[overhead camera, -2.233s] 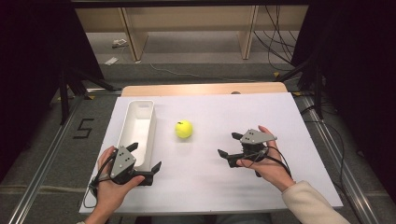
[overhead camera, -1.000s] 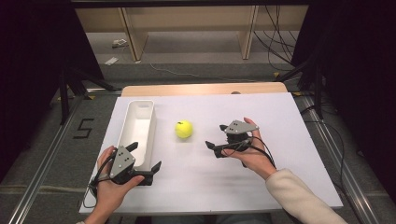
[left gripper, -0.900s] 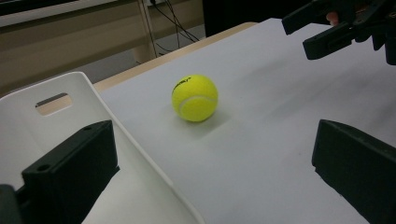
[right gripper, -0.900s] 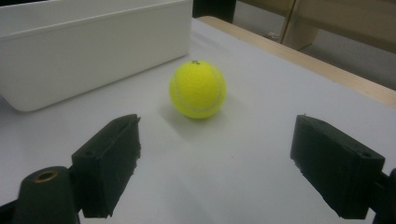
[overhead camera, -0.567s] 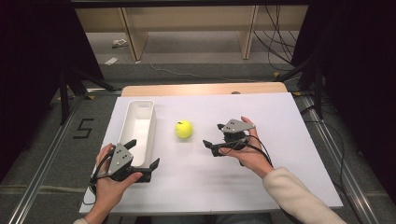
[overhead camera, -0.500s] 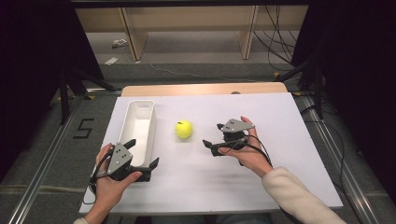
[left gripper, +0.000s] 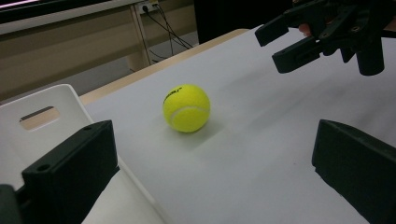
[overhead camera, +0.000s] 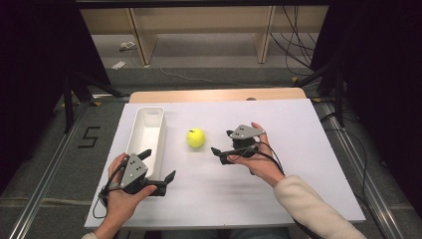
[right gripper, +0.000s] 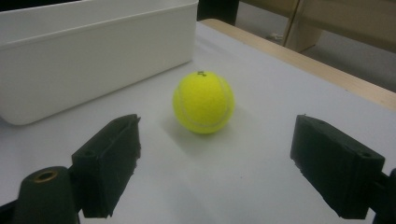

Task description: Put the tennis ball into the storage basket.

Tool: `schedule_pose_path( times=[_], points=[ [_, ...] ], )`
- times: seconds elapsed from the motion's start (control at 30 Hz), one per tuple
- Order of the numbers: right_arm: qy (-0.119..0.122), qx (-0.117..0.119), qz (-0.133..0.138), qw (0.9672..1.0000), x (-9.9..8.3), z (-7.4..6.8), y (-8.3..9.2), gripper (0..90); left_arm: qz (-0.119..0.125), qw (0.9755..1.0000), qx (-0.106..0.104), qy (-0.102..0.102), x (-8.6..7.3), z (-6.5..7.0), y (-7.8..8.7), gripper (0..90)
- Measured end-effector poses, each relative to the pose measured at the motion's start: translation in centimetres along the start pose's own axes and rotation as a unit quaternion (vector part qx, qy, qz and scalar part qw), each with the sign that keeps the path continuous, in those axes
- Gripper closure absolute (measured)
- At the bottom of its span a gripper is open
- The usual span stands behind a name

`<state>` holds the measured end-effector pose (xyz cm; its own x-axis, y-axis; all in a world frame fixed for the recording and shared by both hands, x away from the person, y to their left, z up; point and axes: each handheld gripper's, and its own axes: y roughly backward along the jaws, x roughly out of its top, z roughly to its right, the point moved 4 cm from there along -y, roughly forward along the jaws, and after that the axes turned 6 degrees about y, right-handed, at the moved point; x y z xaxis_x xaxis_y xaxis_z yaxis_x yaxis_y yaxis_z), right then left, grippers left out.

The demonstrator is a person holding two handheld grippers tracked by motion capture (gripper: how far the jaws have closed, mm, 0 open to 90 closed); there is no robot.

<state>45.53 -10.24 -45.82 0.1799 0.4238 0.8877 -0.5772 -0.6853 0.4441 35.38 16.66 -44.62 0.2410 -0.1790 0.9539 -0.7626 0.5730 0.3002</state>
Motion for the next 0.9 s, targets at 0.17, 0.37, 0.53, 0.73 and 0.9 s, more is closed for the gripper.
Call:
schedule_pose_path(
  times=[0.17,0.37,0.53,0.73,0.9],
  points=[
    [0.0,0.0,-0.001,1.0,0.2,0.0,-0.6,16.6,-0.001,1.0,-0.002,0.002,0.0,0.0,-0.1,0.0],
    [-0.001,0.003,0.0,1.0,0.4,-0.2,-1.3,16.6,-0.002,1.0,-0.004,0.001,0.0,0.2,-0.1,0.0],
    [0.0,0.004,-0.002,1.0,0.8,-0.4,-2.1,16.5,-0.005,1.0,-0.005,-0.003,-0.1,0.4,-0.2,0.0],
    [0.0,0.004,-0.007,1.0,1.1,-0.3,-3.5,16.1,-0.004,1.0,-0.006,-0.003,-0.1,0.3,-0.2,0.0],
    [0.001,-0.003,-0.011,0.9999,1.5,-0.1,-4.9,15.8,-0.004,1.0,-0.006,-0.004,-0.1,0.3,-0.1,0.0]
  ],
)
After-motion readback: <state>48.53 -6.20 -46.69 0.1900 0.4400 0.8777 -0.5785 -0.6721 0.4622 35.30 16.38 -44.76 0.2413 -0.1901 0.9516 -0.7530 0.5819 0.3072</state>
